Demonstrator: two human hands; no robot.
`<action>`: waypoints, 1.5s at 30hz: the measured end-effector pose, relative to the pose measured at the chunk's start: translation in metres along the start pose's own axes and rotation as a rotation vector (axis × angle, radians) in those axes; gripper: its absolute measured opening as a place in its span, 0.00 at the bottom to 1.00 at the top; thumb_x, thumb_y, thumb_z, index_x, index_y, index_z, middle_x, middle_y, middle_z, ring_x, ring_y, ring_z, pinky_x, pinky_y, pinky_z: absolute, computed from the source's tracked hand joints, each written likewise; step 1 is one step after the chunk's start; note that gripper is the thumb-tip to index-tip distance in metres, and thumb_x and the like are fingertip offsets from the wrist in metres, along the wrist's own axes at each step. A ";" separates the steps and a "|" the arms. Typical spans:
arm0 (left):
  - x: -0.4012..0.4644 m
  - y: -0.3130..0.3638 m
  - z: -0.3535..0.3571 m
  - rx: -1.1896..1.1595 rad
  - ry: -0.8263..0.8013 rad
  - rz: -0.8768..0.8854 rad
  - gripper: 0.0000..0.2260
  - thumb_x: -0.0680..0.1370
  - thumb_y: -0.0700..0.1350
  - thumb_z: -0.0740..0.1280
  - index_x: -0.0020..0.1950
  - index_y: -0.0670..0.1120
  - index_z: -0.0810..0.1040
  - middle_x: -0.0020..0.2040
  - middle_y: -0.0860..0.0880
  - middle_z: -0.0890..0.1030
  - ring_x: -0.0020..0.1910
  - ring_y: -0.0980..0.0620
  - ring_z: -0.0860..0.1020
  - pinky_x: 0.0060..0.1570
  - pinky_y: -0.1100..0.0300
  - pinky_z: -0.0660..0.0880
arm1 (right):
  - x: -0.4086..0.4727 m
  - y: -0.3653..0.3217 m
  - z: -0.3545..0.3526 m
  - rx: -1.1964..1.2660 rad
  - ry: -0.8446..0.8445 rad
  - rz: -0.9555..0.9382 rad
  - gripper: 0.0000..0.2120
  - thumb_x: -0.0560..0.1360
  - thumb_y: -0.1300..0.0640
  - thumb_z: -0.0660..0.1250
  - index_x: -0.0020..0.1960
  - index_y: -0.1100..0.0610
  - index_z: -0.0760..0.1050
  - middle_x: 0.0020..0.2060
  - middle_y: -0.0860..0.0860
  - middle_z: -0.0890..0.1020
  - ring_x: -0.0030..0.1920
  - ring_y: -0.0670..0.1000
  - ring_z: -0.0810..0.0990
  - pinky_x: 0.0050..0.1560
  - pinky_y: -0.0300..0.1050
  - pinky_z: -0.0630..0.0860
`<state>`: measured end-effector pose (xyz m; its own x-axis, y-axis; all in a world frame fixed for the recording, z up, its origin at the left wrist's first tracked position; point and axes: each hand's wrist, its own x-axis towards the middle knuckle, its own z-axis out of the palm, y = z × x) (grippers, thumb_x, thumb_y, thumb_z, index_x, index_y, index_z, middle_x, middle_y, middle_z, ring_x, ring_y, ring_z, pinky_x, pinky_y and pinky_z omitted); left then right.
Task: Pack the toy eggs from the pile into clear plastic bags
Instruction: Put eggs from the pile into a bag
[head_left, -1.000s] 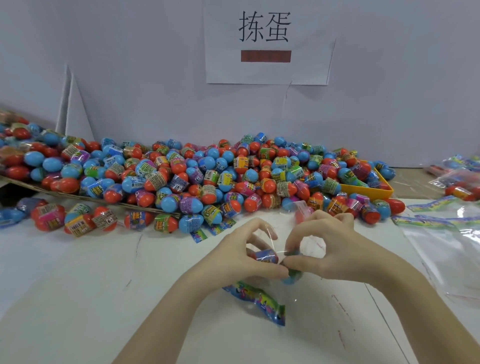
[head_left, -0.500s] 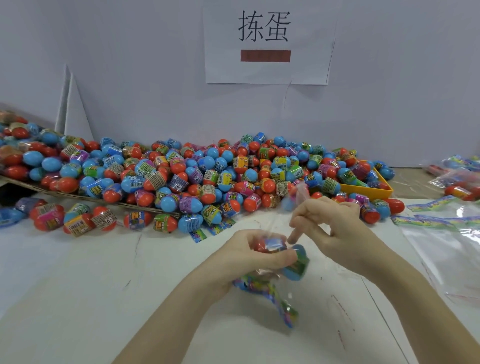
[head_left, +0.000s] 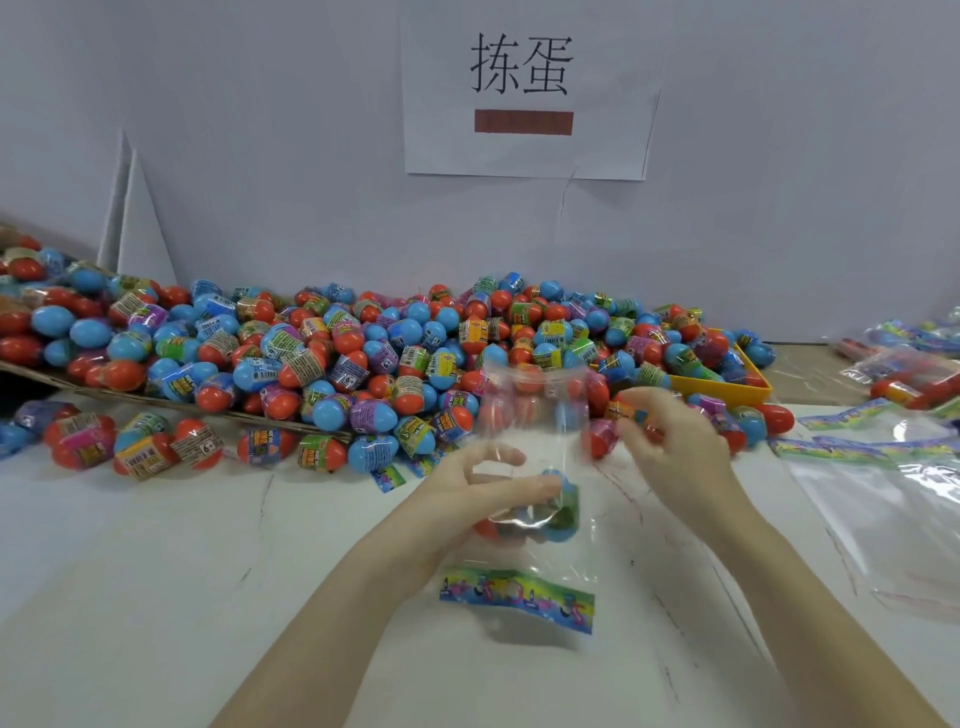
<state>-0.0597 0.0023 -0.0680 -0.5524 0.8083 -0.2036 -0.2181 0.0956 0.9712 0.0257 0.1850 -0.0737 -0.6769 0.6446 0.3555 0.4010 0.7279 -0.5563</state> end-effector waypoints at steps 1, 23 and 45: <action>0.001 0.000 -0.001 -0.005 0.033 0.013 0.27 0.57 0.50 0.75 0.53 0.46 0.76 0.34 0.50 0.83 0.31 0.55 0.81 0.33 0.62 0.79 | 0.000 0.002 0.005 -0.121 -0.086 -0.029 0.18 0.78 0.51 0.60 0.67 0.49 0.67 0.64 0.48 0.73 0.63 0.52 0.69 0.64 0.56 0.64; 0.004 -0.009 0.009 0.172 0.019 0.097 0.23 0.55 0.58 0.73 0.47 0.51 0.80 0.43 0.51 0.85 0.39 0.57 0.81 0.34 0.64 0.75 | 0.002 -0.029 -0.042 1.109 -0.063 0.309 0.18 0.75 0.67 0.62 0.64 0.58 0.71 0.52 0.51 0.78 0.49 0.49 0.78 0.47 0.37 0.79; -0.004 -0.012 0.034 0.261 0.008 0.234 0.12 0.66 0.43 0.77 0.41 0.56 0.77 0.35 0.59 0.83 0.27 0.61 0.75 0.24 0.67 0.71 | -0.031 -0.061 -0.054 0.099 0.041 -0.366 0.27 0.52 0.41 0.71 0.48 0.52 0.81 0.39 0.40 0.75 0.45 0.47 0.68 0.48 0.43 0.65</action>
<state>-0.0280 0.0175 -0.0749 -0.5695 0.8215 0.0287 0.1277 0.0539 0.9903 0.0558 0.1331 -0.0105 -0.7380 0.3561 0.5733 0.0739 0.8870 -0.4559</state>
